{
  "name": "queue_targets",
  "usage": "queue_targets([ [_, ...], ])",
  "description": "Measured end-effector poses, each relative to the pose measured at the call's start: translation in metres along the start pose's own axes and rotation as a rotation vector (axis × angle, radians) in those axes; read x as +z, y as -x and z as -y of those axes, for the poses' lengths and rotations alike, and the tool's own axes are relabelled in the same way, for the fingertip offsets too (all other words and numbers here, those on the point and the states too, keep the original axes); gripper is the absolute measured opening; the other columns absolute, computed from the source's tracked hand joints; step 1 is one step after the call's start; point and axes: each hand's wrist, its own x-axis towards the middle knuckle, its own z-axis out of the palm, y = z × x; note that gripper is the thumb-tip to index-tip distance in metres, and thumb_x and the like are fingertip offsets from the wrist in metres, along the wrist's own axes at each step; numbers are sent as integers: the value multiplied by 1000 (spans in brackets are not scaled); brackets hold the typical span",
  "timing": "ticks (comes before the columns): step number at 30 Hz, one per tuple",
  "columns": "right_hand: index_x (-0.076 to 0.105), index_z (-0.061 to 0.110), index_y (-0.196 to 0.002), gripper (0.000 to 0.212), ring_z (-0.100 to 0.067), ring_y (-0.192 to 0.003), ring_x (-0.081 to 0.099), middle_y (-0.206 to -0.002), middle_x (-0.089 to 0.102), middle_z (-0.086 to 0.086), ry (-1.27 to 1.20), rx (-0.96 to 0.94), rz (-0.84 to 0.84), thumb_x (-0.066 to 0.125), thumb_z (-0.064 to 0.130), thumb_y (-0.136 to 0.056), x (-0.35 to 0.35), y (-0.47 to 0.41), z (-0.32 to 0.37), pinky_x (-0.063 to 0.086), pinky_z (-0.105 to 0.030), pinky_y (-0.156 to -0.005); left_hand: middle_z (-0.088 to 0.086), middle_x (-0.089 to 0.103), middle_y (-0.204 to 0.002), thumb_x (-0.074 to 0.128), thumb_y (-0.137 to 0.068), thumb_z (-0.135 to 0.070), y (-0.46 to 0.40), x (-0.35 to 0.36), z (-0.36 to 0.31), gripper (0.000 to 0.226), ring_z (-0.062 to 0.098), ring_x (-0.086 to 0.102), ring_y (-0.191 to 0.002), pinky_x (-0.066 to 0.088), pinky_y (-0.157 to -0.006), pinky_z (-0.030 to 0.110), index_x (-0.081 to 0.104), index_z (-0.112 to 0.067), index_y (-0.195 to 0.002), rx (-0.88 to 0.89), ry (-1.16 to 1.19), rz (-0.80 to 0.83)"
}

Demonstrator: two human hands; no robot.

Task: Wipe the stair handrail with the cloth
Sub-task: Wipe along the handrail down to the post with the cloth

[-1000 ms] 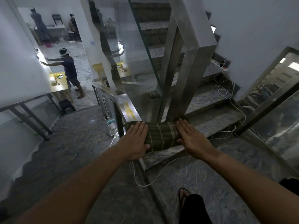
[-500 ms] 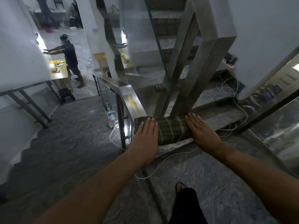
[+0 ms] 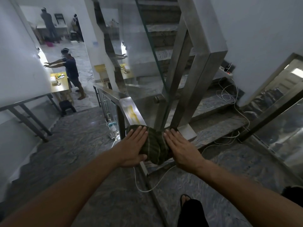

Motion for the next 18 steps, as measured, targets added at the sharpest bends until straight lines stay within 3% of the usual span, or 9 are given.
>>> queue_targets([
  [2,26,4,-147,66,-31,-142,27,-152,32,-19,-5,4,-16,53,19,-88,-2,-1,6,3,-45,-112,10,-21,-157,9,-71,-62,-1,-3,9,95,14,-30,-136,-19,-112,30,-13,-10,-148,-20,47,-2],
  [4,21,5,-148,65,-32,-143,23,-153,28,-19,-42,8,-19,47,24,-92,-1,-1,12,4,-46,-112,10,-18,-158,5,-79,-58,-4,-7,17,86,14,-26,-140,-16,-115,32,-10,-10,-149,-75,76,-19],
  [7,24,5,-146,73,-37,-136,37,-147,39,-23,-4,-1,-25,57,31,-85,-1,-1,19,21,-47,-109,10,-14,-159,8,-94,-56,-8,-9,18,73,18,-20,-144,-15,-116,35,-6,-10,-149,-136,55,-35],
  [9,28,5,-144,77,-39,-131,44,-143,44,-23,-9,18,-23,61,34,-80,-3,0,25,28,-48,-106,13,-11,-159,-1,-85,-61,-10,-6,17,83,24,-18,-146,-16,-117,40,-4,-8,-150,-167,-22,-66],
  [11,28,4,-144,72,-41,-132,41,-145,42,-22,-46,51,-24,46,37,-82,-4,-1,34,31,-51,-105,18,-10,-159,-1,-84,-57,-11,-6,15,82,30,-17,-146,-16,-117,45,-2,-7,-150,-200,-76,-87],
  [15,43,-3,-136,64,-40,-129,45,-138,48,-25,-46,105,-28,11,38,-98,2,-5,54,41,-53,-101,24,-10,-157,23,-96,-38,-21,-12,6,70,35,-13,-146,-8,-119,46,-3,0,-148,-263,-58,-49],
  [18,37,-4,-138,72,-42,-127,46,-138,47,-29,-62,157,-45,-1,42,-98,5,-10,71,32,-52,-111,23,-11,-158,24,-98,-35,-30,-13,8,68,34,-13,-146,-6,-120,44,-5,1,-148,-288,27,-57],
])
